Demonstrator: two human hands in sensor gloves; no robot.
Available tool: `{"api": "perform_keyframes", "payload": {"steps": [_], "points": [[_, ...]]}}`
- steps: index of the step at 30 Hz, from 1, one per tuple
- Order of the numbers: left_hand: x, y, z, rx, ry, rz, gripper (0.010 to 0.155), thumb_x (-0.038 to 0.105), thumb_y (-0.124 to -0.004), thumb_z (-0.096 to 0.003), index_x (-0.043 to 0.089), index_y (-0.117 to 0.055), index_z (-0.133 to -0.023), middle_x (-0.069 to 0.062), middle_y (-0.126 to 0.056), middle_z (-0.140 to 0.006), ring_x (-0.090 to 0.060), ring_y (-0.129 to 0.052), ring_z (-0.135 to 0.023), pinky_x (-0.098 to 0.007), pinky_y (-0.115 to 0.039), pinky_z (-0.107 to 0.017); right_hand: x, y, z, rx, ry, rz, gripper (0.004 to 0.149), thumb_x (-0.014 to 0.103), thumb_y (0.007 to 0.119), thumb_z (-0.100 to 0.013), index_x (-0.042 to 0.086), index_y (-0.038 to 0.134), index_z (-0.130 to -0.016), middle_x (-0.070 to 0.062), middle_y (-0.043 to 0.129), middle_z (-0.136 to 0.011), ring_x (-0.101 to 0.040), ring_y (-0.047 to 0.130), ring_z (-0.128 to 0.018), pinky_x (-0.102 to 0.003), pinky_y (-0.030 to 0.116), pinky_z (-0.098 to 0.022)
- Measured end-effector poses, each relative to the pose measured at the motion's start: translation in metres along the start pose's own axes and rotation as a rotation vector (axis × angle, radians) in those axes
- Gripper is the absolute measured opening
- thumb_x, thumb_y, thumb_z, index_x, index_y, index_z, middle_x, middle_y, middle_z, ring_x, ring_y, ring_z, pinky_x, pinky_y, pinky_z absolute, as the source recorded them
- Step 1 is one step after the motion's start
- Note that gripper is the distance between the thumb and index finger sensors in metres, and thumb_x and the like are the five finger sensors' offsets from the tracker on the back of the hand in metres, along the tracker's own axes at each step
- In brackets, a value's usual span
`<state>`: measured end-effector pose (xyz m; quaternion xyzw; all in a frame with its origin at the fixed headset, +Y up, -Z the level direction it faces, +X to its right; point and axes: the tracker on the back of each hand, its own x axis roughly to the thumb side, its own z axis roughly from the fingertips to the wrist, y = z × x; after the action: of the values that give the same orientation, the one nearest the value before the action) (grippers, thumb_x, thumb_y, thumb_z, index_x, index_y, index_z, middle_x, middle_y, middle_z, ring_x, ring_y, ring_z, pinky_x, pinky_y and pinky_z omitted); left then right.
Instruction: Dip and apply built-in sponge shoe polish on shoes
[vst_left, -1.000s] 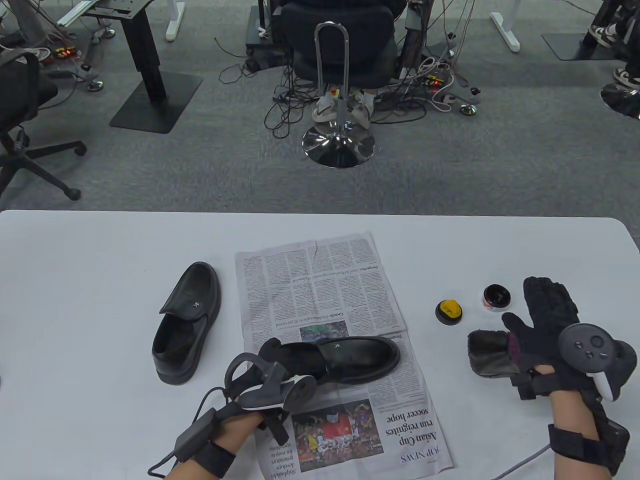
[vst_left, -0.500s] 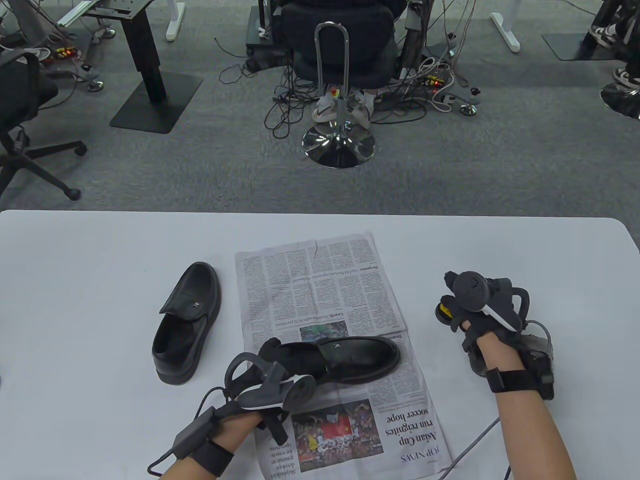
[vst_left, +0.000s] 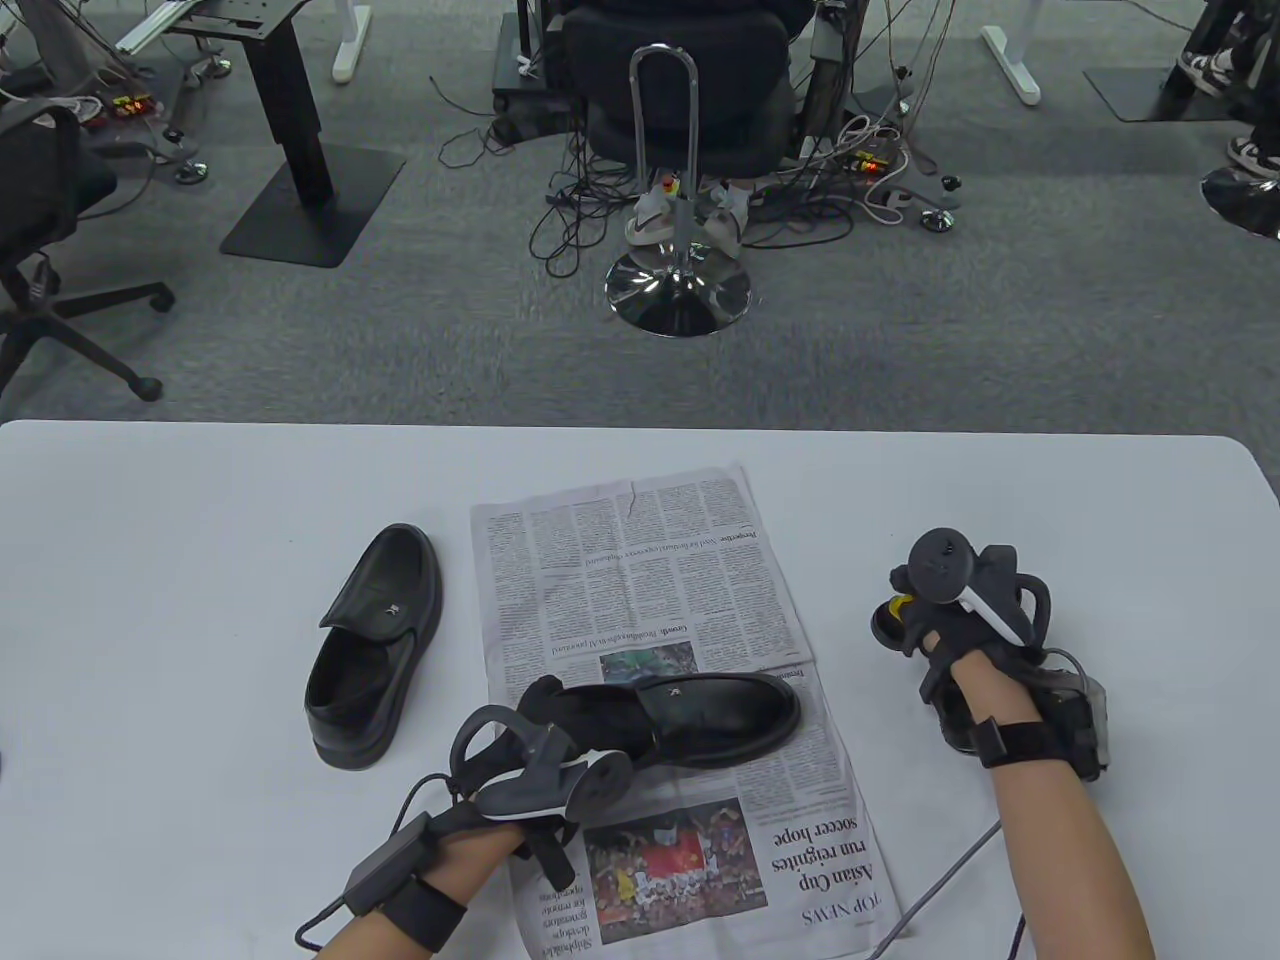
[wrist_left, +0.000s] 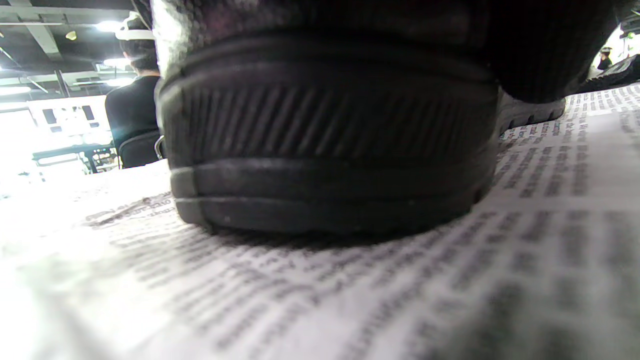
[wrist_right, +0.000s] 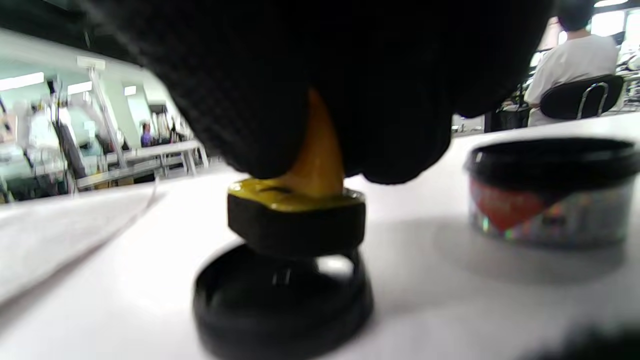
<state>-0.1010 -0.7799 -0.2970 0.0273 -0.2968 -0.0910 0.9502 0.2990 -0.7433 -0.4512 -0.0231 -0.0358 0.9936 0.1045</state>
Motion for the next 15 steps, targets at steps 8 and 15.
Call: {"api": "perform_keyframes", "payload": {"steps": [8,15], "points": [[0.000,0.000,0.000,0.000,0.000,0.000,0.035,0.063,-0.080,-0.0409,0.046,-0.080,-0.072,0.020,-0.092,-0.051,-0.010,-0.089,-0.058,-0.059,-0.061,-0.074,-0.063,-0.033,0.007,-0.264,0.216,-0.124,0.044,0.021,0.091,-0.039,0.026,0.088,-0.082,-0.006,0.090,-0.079,-0.032,0.099,-0.057,-0.055,0.076,-0.061],[0.000,0.000,0.000,0.000,0.000,0.000,0.035,0.063,-0.080,-0.0409,0.046,-0.080,-0.072,0.020,-0.092,-0.051,-0.010,-0.089,-0.058,-0.059,-0.061,-0.074,-0.075,-0.002,0.000,-0.180,0.265,-0.017,0.043,0.019,0.089,-0.040,0.029,0.088,-0.082,-0.004,0.088,-0.082,-0.032,0.098,-0.060,-0.056,0.074,-0.064]]}}
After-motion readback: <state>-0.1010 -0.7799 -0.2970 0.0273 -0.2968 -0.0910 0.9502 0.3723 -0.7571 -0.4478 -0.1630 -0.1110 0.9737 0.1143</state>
